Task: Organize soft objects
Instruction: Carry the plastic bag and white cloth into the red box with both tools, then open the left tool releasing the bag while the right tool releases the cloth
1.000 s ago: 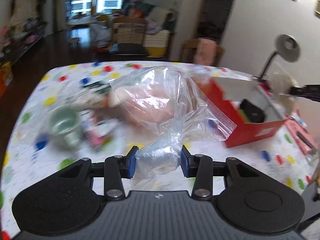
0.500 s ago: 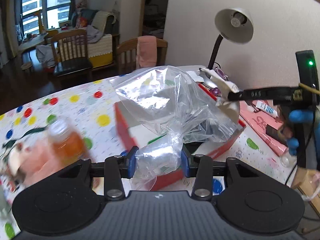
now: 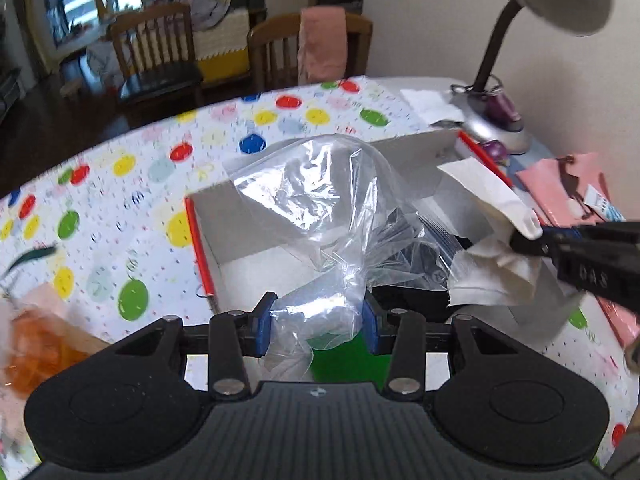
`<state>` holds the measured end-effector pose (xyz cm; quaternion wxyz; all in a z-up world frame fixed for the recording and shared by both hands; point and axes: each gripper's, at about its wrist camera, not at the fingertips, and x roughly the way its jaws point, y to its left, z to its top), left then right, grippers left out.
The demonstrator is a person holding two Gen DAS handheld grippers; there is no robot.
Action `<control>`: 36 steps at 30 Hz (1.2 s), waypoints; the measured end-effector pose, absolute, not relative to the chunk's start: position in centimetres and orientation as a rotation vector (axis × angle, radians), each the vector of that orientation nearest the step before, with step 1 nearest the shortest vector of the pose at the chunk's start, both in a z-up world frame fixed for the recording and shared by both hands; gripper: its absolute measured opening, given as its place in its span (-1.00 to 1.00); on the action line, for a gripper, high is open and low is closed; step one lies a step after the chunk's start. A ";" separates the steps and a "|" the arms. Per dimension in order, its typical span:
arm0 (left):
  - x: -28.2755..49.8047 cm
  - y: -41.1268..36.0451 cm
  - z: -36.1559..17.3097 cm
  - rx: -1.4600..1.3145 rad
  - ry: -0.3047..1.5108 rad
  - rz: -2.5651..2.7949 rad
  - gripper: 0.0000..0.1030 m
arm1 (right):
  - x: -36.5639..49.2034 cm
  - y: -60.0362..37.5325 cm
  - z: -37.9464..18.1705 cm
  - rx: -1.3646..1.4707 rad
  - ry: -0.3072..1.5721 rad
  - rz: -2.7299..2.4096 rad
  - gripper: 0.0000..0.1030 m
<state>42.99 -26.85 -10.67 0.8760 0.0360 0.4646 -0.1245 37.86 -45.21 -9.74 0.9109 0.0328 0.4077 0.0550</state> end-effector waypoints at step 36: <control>39.9 -28.1 -10.6 0.178 0.966 -0.325 0.61 | 37.0 -44.3 -11.2 0.062 0.901 0.196 0.50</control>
